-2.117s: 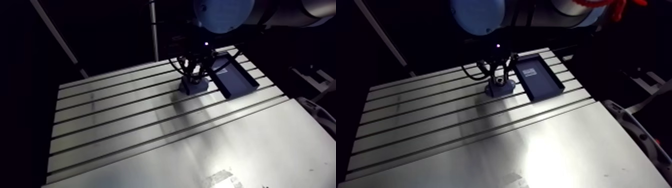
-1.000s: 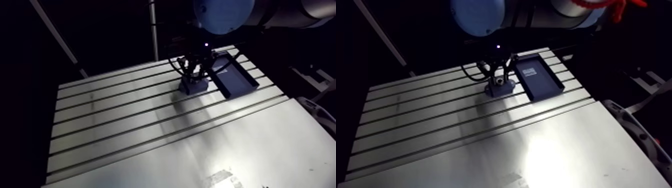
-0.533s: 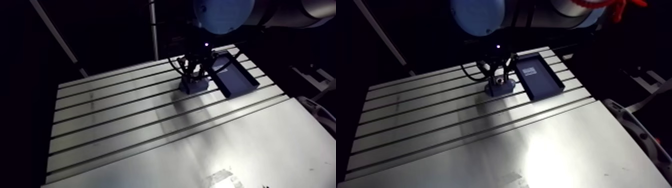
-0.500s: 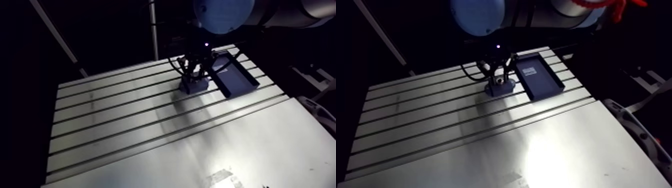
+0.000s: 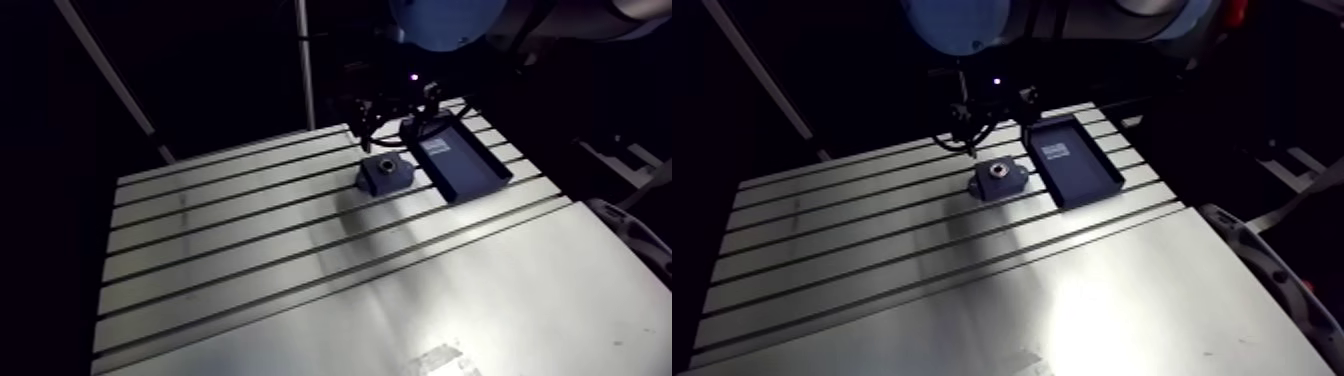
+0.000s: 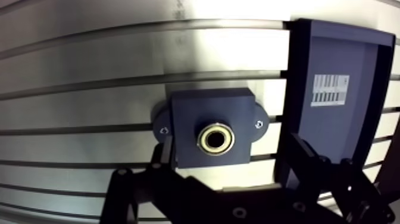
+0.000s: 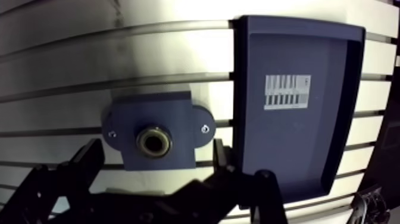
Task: Pick up the bearing and press it into the housing until flush.
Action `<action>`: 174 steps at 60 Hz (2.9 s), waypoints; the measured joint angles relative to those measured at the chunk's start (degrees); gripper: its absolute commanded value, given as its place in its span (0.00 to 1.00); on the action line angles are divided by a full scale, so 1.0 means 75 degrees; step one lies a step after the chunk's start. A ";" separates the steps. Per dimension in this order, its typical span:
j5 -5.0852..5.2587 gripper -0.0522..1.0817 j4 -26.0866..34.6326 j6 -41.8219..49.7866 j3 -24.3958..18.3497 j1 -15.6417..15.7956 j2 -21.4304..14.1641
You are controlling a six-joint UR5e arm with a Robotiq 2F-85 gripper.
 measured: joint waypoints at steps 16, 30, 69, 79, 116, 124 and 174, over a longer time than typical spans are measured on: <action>0.0072 0.76 0.0483 0.0050 -0.0311 0.0021 -0.0214; 0.0285 0.86 0.0672 0.0125 -0.0348 0.0012 -0.0245; 0.0245 0.95 0.0591 0.0110 -0.0155 0.0017 -0.0205; 0.0249 0.94 0.0477 0.0099 -0.0077 0.0012 -0.0180; 0.0218 0.94 0.0292 0.0052 0.0119 -0.0006 -0.0061; 0.0220 0.94 0.0286 0.0043 0.0151 -0.0011 -0.0031; 0.0223 0.93 0.0271 0.0002 0.0133 -0.0028 0.0082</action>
